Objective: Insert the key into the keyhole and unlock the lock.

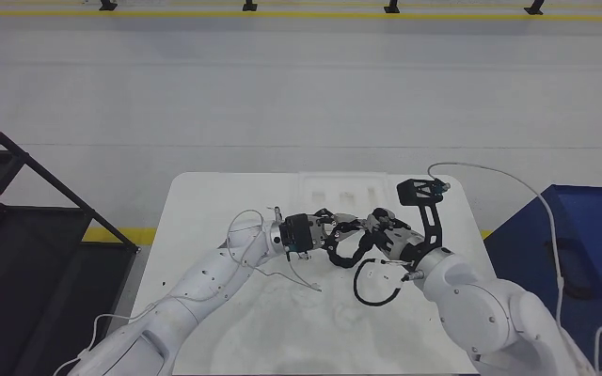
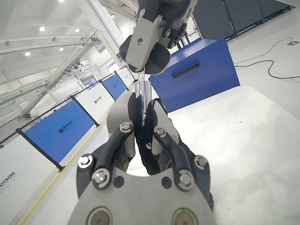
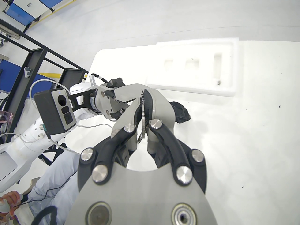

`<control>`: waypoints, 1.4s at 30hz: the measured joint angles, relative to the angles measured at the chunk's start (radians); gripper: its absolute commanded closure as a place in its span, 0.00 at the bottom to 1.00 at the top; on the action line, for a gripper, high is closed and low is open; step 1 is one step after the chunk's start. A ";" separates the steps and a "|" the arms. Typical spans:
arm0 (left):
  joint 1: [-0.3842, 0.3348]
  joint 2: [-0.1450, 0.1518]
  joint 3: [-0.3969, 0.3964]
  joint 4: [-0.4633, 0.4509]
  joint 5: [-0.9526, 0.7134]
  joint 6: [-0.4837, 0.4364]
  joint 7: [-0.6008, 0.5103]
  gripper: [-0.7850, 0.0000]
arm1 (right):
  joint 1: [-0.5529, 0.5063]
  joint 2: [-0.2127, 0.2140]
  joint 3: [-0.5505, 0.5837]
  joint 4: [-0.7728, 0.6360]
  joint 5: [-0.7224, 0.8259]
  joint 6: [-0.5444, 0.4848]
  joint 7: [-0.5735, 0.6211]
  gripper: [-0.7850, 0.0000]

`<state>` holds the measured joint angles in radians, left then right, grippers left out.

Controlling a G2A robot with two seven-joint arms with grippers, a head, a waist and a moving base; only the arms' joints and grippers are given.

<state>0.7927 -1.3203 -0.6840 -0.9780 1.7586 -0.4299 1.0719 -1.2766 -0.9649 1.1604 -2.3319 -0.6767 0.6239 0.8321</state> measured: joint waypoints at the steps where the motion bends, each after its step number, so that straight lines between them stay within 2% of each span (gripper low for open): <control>1: 0.000 0.000 -0.001 0.001 -0.001 -0.001 0.000 1.00 | 0.000 -0.001 0.000 0.000 -0.001 0.000 0.000 1.00; 24: 0.003 -0.006 -0.013 0.006 -0.004 -0.029 0.009 1.00 | 0.013 -0.021 -0.018 0.023 -0.025 -0.015 0.020 1.00; 25: 0.003 -0.007 -0.013 0.006 -0.005 -0.030 0.008 1.00 | 0.014 -0.022 -0.019 0.024 -0.027 -0.013 0.021 0.94; 26: 0.003 -0.007 -0.014 0.007 -0.005 -0.031 0.007 1.00 | 0.015 -0.023 -0.020 0.024 -0.030 -0.013 0.023 0.51; 27: 0.003 -0.008 -0.014 0.008 -0.007 -0.033 0.006 1.00 | 0.016 -0.024 -0.021 0.025 -0.032 -0.012 0.025 0.00; 37: 0.002 -0.014 -0.018 0.026 -0.041 -0.078 -0.006 1.00 | 0.022 -0.033 -0.004 0.018 -0.018 -0.023 0.012 0.00; 42: -0.002 -0.016 -0.026 0.041 -0.080 -0.131 -0.020 1.00 | 0.023 -0.031 0.033 0.019 0.033 -0.125 0.052 0.00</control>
<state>0.7911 -1.3362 -0.7097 -0.9367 1.6783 -0.5612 1.0522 -1.2532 -0.9955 1.1931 -2.3134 -0.6441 0.4993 0.8845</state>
